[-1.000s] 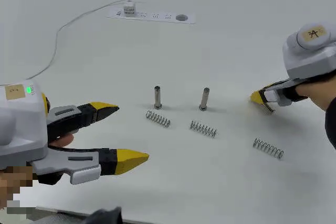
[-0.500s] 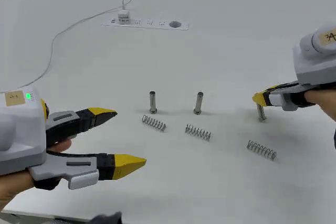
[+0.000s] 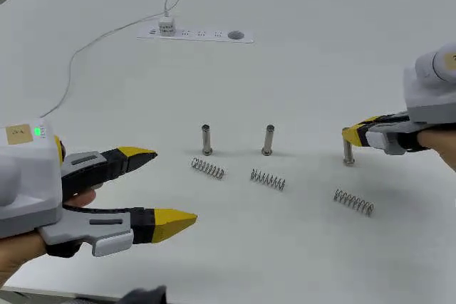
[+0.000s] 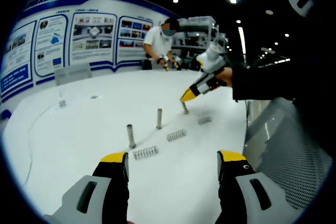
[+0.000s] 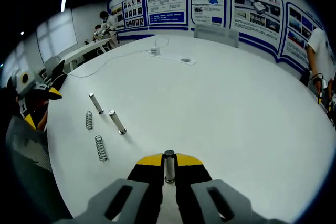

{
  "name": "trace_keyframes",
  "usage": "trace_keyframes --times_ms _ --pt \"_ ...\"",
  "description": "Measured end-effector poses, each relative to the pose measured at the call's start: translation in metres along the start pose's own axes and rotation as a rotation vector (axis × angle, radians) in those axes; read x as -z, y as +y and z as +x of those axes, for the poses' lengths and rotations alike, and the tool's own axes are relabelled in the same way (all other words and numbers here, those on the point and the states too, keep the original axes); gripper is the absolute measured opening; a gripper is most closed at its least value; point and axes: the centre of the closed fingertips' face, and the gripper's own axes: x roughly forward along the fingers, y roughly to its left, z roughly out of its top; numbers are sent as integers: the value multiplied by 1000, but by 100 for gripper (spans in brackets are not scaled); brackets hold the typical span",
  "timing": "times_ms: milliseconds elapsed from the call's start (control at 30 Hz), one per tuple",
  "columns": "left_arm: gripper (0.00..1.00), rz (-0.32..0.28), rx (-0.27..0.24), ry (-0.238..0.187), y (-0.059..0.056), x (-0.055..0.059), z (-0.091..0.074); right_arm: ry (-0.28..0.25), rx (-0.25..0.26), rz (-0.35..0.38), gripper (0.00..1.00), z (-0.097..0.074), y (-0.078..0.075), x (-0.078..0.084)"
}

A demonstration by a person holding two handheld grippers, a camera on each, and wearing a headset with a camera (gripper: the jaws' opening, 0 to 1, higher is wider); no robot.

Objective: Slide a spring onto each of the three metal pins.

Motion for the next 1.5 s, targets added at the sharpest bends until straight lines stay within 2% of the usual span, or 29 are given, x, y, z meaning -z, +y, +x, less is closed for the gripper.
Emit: trace_keyframes --times_ms 333,633,1133,1500 --pt "70 6 -8 2 -1 -2 -2 -22 1 14 9 -8 0 5" --pt "70 10 -7 11 -2 -1 -1 -28 7 -12 9 -14 4 13" --pt "70 3 -2 9 -2 0 -1 46 7 -43 9 8 1 38" --pt "70 -1 -7 12 -1 0 -1 51 0 -66 9 16 1 32"
